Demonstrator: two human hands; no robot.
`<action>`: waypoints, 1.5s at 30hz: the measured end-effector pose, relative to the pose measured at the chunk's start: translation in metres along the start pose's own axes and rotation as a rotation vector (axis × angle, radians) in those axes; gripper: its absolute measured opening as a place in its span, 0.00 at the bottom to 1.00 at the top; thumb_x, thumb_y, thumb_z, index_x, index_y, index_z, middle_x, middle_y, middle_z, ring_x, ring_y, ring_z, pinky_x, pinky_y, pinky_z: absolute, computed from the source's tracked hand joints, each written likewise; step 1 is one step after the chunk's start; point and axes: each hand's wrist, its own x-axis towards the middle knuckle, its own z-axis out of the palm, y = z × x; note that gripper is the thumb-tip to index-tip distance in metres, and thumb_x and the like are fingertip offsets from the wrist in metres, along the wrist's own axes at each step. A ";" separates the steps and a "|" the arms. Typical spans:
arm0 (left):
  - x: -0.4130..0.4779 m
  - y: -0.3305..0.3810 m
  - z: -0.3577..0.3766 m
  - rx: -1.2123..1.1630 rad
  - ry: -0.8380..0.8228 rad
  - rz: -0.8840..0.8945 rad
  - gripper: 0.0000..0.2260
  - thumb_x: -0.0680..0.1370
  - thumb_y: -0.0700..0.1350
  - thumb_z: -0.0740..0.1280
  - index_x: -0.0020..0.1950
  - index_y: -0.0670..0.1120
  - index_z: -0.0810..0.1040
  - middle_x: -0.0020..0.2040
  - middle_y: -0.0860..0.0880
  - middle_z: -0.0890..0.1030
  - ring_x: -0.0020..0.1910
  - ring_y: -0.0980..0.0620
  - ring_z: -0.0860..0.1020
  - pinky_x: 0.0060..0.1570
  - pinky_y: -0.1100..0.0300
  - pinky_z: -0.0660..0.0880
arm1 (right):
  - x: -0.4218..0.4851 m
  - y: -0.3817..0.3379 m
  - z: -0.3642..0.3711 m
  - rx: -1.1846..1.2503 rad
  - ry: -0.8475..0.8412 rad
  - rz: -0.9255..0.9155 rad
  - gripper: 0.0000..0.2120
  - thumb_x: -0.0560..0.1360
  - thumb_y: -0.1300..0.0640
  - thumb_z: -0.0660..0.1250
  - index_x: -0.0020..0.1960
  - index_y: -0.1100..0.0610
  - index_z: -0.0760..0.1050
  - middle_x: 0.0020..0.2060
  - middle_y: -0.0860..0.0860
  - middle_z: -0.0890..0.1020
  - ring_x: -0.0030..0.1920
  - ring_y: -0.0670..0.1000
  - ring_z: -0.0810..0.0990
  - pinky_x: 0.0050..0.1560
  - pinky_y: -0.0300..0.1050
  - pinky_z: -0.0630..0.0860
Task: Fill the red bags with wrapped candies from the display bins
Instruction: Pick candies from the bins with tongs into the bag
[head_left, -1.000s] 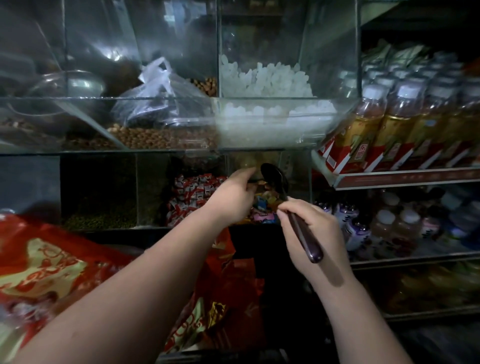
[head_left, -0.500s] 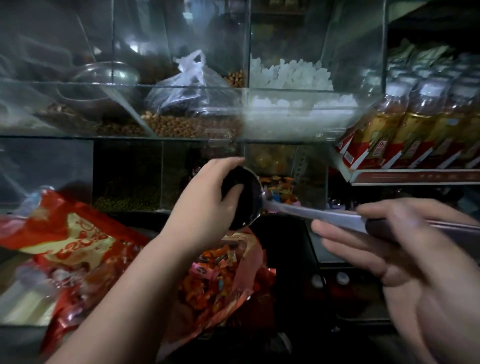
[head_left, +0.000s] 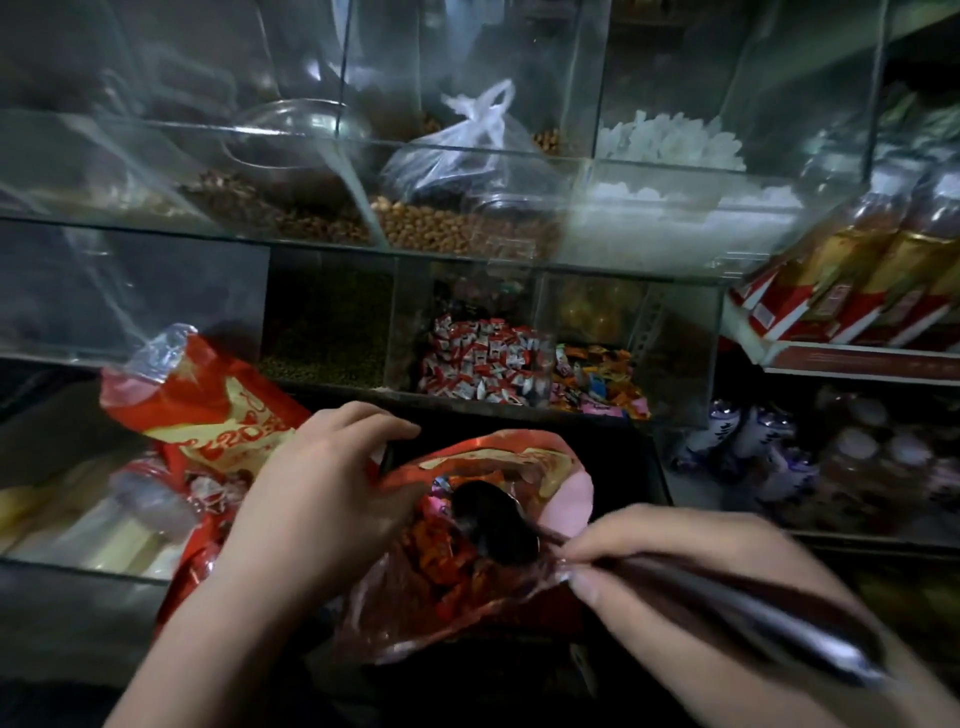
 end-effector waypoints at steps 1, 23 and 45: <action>0.000 -0.003 0.001 0.013 -0.039 -0.043 0.16 0.70 0.56 0.75 0.56 0.57 0.82 0.52 0.62 0.79 0.53 0.58 0.76 0.51 0.56 0.78 | -0.002 -0.003 0.005 -0.071 0.031 -0.021 0.06 0.66 0.53 0.82 0.38 0.43 0.87 0.37 0.37 0.86 0.40 0.33 0.84 0.46 0.24 0.75; 0.004 -0.017 0.049 -0.271 0.306 -0.084 0.04 0.74 0.41 0.75 0.44 0.50 0.83 0.39 0.60 0.80 0.40 0.60 0.78 0.40 0.66 0.74 | 0.057 0.054 0.093 0.243 0.094 0.299 0.05 0.78 0.46 0.72 0.44 0.39 0.83 0.40 0.45 0.88 0.43 0.44 0.88 0.51 0.49 0.86; -0.017 0.013 0.039 -0.267 0.555 0.183 0.03 0.75 0.38 0.72 0.48 0.41 0.83 0.49 0.48 0.80 0.50 0.50 0.78 0.52 0.58 0.72 | 0.040 0.066 0.047 0.195 0.289 0.268 0.09 0.70 0.59 0.81 0.42 0.46 0.86 0.39 0.47 0.89 0.42 0.47 0.88 0.48 0.46 0.84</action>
